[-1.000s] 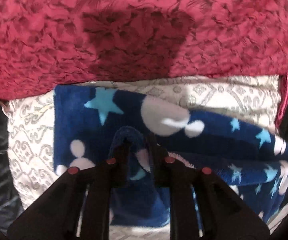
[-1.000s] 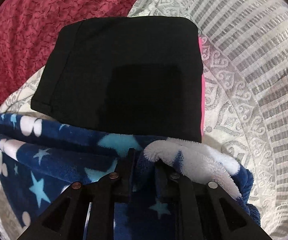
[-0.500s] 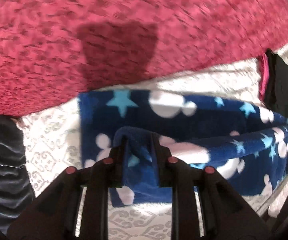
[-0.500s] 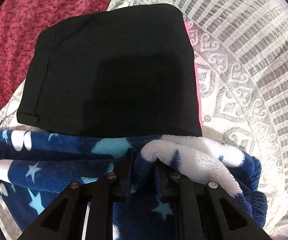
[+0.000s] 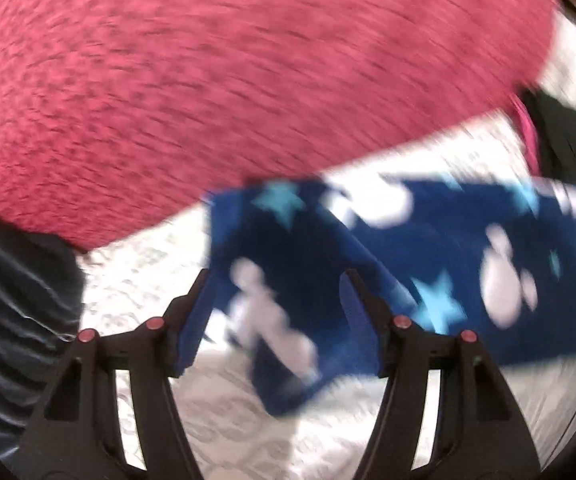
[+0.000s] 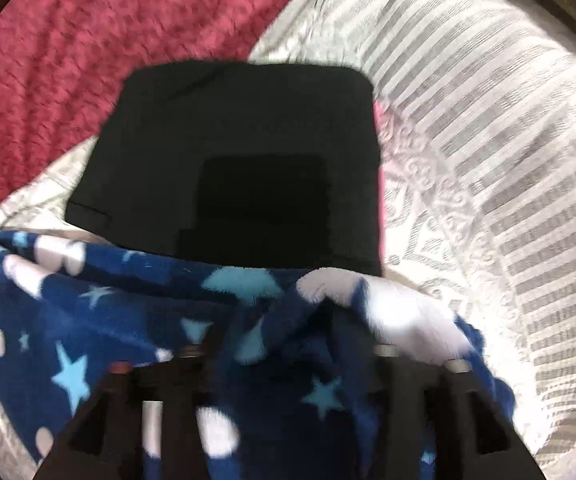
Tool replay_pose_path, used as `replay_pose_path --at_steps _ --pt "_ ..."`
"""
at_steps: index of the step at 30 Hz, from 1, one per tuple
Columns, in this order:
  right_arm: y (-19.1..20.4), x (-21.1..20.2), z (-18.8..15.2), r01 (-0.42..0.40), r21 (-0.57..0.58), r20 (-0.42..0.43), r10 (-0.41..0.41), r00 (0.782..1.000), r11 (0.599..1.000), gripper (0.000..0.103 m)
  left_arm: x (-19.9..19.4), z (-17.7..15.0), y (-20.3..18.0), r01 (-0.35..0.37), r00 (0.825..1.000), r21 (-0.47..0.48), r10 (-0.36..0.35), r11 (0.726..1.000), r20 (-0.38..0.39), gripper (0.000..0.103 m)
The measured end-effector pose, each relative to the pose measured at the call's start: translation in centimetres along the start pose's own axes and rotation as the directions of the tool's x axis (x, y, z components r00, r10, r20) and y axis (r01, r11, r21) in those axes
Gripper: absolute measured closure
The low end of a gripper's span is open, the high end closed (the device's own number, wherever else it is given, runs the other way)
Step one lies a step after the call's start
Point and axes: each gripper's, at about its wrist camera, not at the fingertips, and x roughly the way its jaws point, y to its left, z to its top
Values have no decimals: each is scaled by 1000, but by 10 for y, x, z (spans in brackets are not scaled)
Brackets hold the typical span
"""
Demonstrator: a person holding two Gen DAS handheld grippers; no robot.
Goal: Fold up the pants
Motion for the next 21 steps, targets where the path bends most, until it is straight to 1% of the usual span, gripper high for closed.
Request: replay_pose_path --at_steps 1,2,4,5,6,7,8,9,11,12,13,14,16,17,19,20,21 --pt "-2 -7 -2 0 3 14 0 1000 1000 35 1 -8 -10 8 1000 39 -8 999 -1 38" --pt "-6 -21 -9 6 13 43 -7 999 1000 34 4 -16 -22 2 1000 82 -2 997 4 38" --pt "-12 -39 -21 6 20 71 -8 997 1000 32 13 -24 -42 -65 998 162 61 985 26 38" --pt "-15 -52 -34 0 20 90 -2 996 1000 31 17 -24 -46 -72 997 180 68 981 29 38" --pt "-16 -58 -40 -1 19 97 -1 995 1000 30 23 -24 -51 -56 998 195 53 979 20 38" --pt "-18 -67 -54 8 18 110 -10 994 1000 30 29 -24 -56 -35 999 209 35 977 3 38" --pt "-27 -69 -59 16 19 115 -18 993 1000 30 33 -25 -59 -36 999 222 38 974 -4 38" --pt "-41 -69 -60 23 21 119 -26 993 1000 29 38 -24 -64 -54 998 239 57 969 -5 38" --pt "-51 -75 -74 32 36 124 -36 992 999 29 46 -20 -69 -71 997 254 76 964 -12 38" --pt "-55 -77 -79 27 54 124 -34 992 998 29 51 -16 -69 -73 997 246 80 967 -20 38" --pt "-60 -78 -88 20 70 123 -28 992 997 29 54 -14 -68 -81 996 238 88 968 -23 43" --pt "-63 -81 -81 17 82 121 -27 992 997 29 56 -8 -64 -105 993 231 112 967 -19 56" --pt "-64 -81 -89 18 100 125 -30 992 995 29 65 7 -48 -176 982 207 185 962 -26 68" --pt "-66 -81 -89 28 102 125 -41 991 994 29 69 18 -31 -238 969 169 247 956 -30 70" --pt "-68 -76 -84 46 110 117 -59 991 993 29 73 45 16 -340 939 52 342 939 -40 70" --pt "-69 -72 -83 46 116 112 -59 992 992 29 72 55 35 -379 925 0 378 926 -45 67" --pt "-70 -69 -83 43 124 107 -56 993 991 29 72 66 61 -408 912 -72 404 910 -66 62"
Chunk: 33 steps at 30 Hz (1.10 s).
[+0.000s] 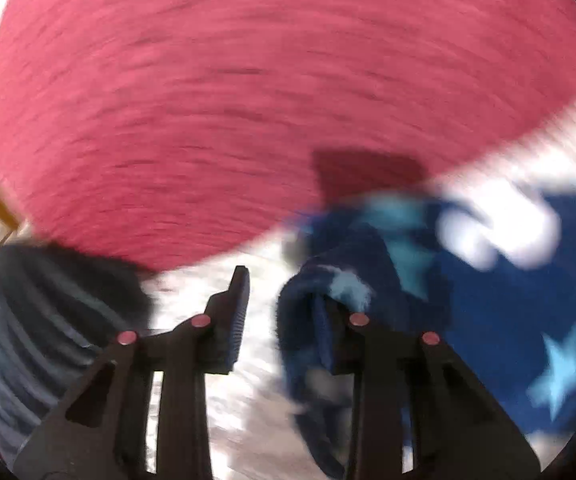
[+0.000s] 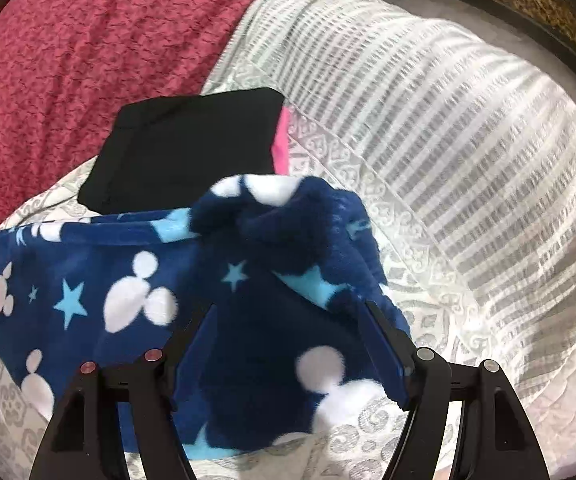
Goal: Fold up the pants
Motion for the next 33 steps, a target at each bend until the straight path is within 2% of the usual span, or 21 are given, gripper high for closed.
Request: replay_pose_path --at_steps 1,2,4,6,7,8,12,14,15,17,19,20,22,25,27,28,29,30,31,33 --pt "-2 2 0 -2 13 -8 2 1000 1000 29 4 7 16 2 1000 -52 -3 999 -13 48" --pt "-6 4 -1 -5 30 -17 6 1000 1000 29 6 13 33 19 1000 -106 -20 994 -15 39" --pt "-8 5 -3 -10 39 -21 11 1000 999 29 -4 15 49 36 999 -153 -34 988 17 37" --pt "-7 6 -5 -2 26 -18 2 1000 1000 29 -17 11 44 26 997 -111 -17 993 80 29" --pt "-7 7 -6 2 22 -18 -2 1000 1000 29 -22 7 34 -5 994 -57 11 998 110 20" --pt "-7 9 -7 7 19 -22 -7 1000 1000 29 -24 1 23 -36 992 -1 36 999 124 17" --pt "-7 10 -10 0 23 -33 1 999 1000 29 -7 -14 -15 -107 991 178 91 978 93 17" --pt "-10 9 -12 12 22 -26 -11 1000 1000 29 2 -19 -17 -139 988 203 122 969 96 17" --pt "-11 10 -12 15 23 -26 -14 1000 1000 29 4 -21 -15 -143 988 205 125 968 94 17" --pt "-16 11 -14 18 40 -33 -17 999 999 29 20 -16 -5 -188 982 185 182 965 48 17" --pt "-20 11 -16 12 52 -33 -10 999 999 29 31 -11 20 -213 977 96 214 972 -2 17" --pt "-21 10 -17 10 54 -30 -9 1000 999 29 30 -11 28 -202 979 52 203 978 -11 17" --pt "-21 9 -20 11 51 -20 -10 1000 999 29 11 -18 34 -139 990 -15 139 990 15 17" --pt "-24 9 -24 21 54 -21 -20 1000 998 29 -34 -38 7 -8 995 29 5 1000 104 17" --pt "-28 6 -28 26 60 -19 -25 1000 998 29 -75 -57 -25 120 979 99 -134 988 156 17" --pt "-31 3 -30 42 65 -13 -41 999 997 29 -95 -68 -40 196 962 131 -217 972 169 17" --pt "-38 1 -32 65 75 -10 -65 998 995 29 -118 -82 -59 299 929 171 -327 939 172 17" --pt "-43 1 -33 75 84 -12 -74 997 994 29 -142 -98 -79 416 878 219 -452 883 157 17" --pt "-52 1 -34 78 104 -19 -77 997 992 29 -158 -111 -92 495 831 254 -539 831 142 17" --pt "-72 1 -39 42 168 -29 -38 999 985 29 -198 -149 -130 653 701 345 -710 674 63 17"
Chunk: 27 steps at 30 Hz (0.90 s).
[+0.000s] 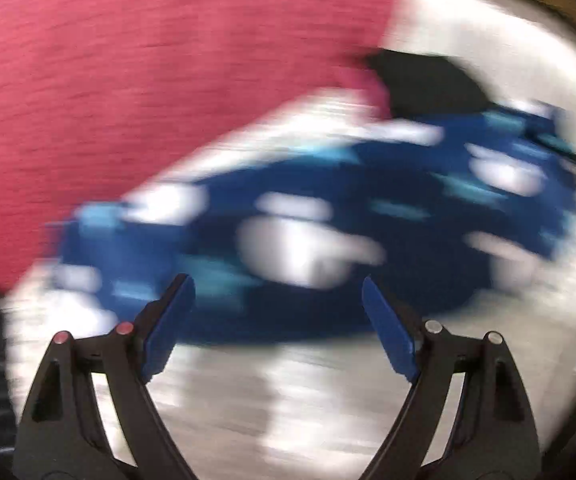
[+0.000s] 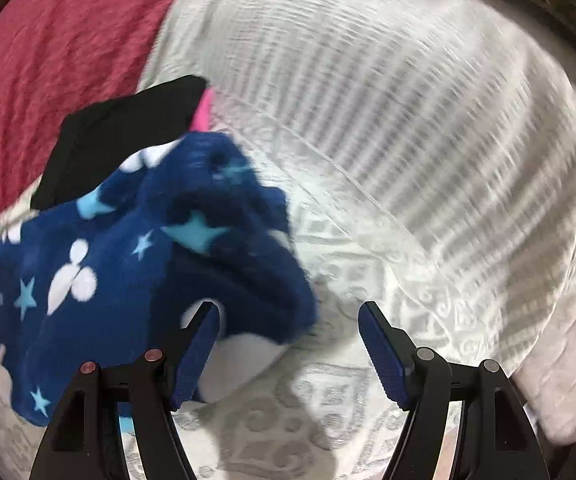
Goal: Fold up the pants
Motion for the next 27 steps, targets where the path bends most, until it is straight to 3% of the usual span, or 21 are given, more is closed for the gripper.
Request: replay_pose_path --at_steps 2,6,8,11,15,18,20,24,27 --pt "-11 -1 -3 -51 24 2 51 999 998 29 0 -10 -53 131 991 57 -129 990 -42 17" --pt "-16 3 -7 -117 1 8 117 993 993 29 13 -25 -123 287 951 92 -272 954 -147 17" --pt "-16 9 -8 -157 5 -9 157 988 988 29 24 -19 -141 291 948 104 -271 951 -167 17" --pt "-18 18 -14 -227 19 -28 227 973 974 29 35 -3 -158 246 964 148 -225 958 -145 17" --pt "-24 26 -20 -293 38 -43 294 955 955 29 54 22 -173 256 961 149 -234 955 -150 17" --pt "-31 29 -21 -340 53 -44 342 939 939 28 64 42 -183 243 968 138 -231 960 -100 17" --pt "-35 31 -20 -375 72 -37 378 925 924 25 61 54 -193 269 963 151 -261 951 -67 17" --pt "-39 32 -17 -435 105 -17 439 898 894 23 65 50 -206 219 974 191 -202 957 -105 17" --pt "-37 32 -17 -460 92 -15 463 886 883 22 55 33 -192 227 970 121 -212 966 -120 17"
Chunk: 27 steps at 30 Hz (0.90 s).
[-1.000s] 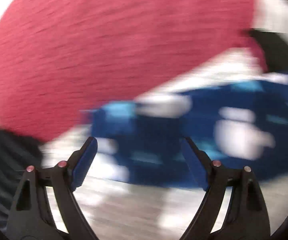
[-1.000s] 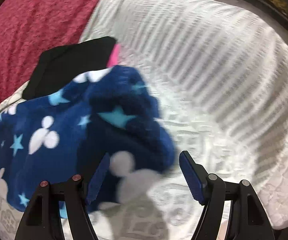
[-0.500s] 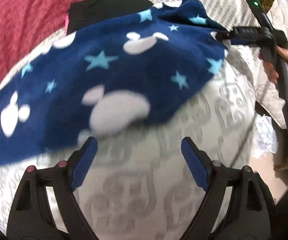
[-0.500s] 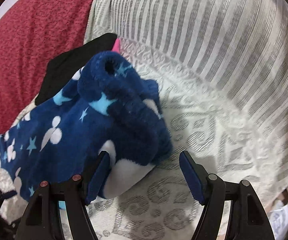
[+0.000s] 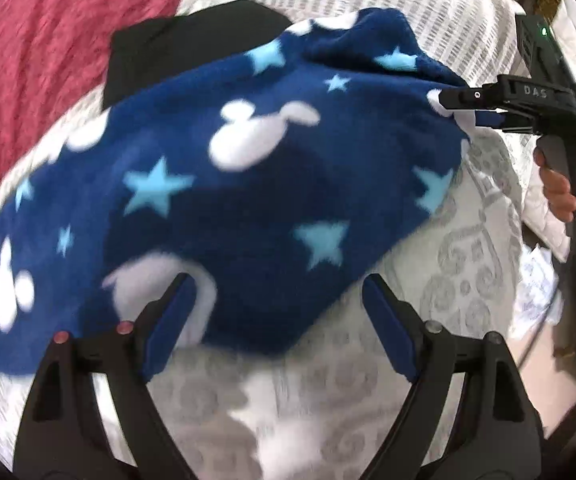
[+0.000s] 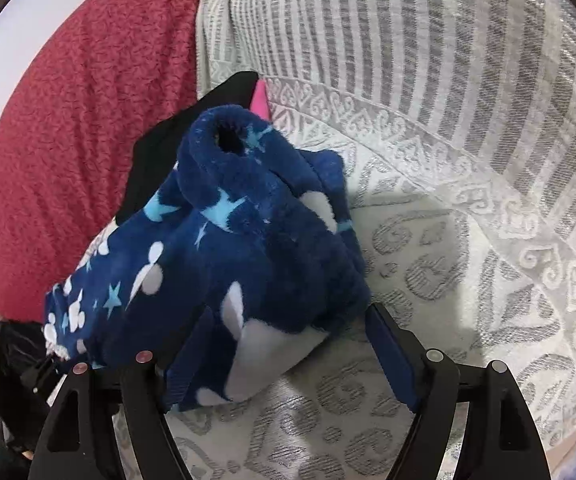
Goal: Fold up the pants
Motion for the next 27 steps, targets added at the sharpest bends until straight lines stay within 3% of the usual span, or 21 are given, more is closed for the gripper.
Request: replay_pose_path --at_steps 6,9,12,17,20,24,25,26,27 --pt "0 3 -5 -12 -10 20 12 1000 1000 22 1 -26 34 -33 997 -148 22 988 -69 17" --pt "-3 2 -7 -21 -2 25 21 999 1000 21 8 -22 37 55 995 -188 -70 981 -72 17" --pt "-5 2 -7 -25 4 28 25 999 1000 21 8 -6 27 27 999 -156 -34 987 -41 22" --pt "-4 1 -9 -9 2 31 9 999 1000 21 -22 17 12 24 993 -62 -17 998 115 22" --pt "-1 3 -8 -1 4 36 1 999 1000 19 -9 27 14 4 995 -43 0 999 100 22" --pt "-1 4 -6 -6 30 37 5 999 1000 18 8 31 15 54 996 -48 -50 997 79 22" --pt "-1 4 -5 -8 37 36 7 999 999 18 13 32 13 75 995 -46 -72 996 71 30" --pt "-2 4 -4 -16 49 34 15 999 999 18 18 30 11 110 993 -42 -108 993 53 56" --pt "-3 5 -2 -24 59 34 22 999 998 18 23 28 10 154 988 -46 -154 987 20 69"
